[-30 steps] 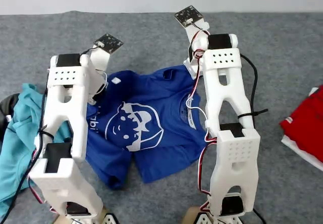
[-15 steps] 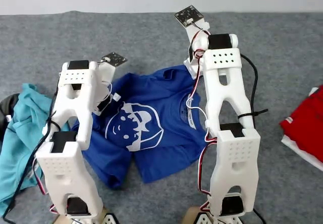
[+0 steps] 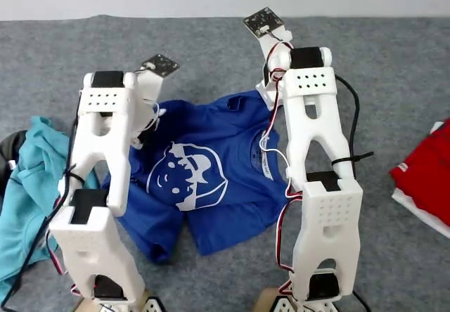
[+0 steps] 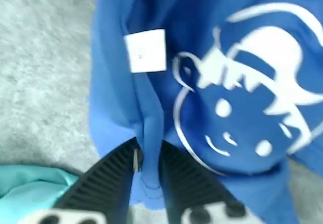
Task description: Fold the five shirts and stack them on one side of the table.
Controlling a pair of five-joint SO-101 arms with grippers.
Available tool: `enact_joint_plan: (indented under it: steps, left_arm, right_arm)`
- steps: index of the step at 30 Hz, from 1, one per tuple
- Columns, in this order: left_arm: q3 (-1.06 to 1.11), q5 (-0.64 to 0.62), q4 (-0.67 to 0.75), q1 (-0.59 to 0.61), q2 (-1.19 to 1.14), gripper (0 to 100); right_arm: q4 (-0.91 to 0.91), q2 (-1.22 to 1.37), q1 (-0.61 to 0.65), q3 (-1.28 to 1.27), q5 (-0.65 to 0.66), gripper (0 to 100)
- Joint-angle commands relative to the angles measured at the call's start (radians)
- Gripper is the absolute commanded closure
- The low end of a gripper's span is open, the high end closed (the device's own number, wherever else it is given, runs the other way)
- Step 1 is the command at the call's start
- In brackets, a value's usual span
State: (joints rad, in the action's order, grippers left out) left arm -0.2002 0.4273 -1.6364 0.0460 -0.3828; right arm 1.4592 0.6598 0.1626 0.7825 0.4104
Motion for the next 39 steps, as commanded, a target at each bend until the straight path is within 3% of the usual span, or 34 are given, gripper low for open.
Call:
enact_joint_plan:
  steps: [1, 8, 17, 31, 39]
  left_arm:
    - [-0.031, -0.009, -0.083, -0.02, 0.061, 96]
    - [-0.061, -0.011, -0.092, -0.014, 0.104, 99]
    - [-0.11, -0.104, -0.083, -0.012, 0.413, 99]
    - [-0.11, -0.178, 0.083, 0.061, 0.69, 99]
    - [-0.11, -0.18, 0.183, 0.061, 0.868, 99]
  right_arm:
    - [0.001, -0.067, -0.012, 0.012, -0.005, 98.8]
    - [0.001, -0.067, -0.008, 0.012, -0.005, 98.8]
    - [0.016, -0.143, -0.027, 0.112, -0.005, 98.8]
    - [0.142, -0.311, -0.128, 0.562, -0.006, 98.8]
    - [0.143, -0.47, -0.16, 0.643, 0.048, 98.8]
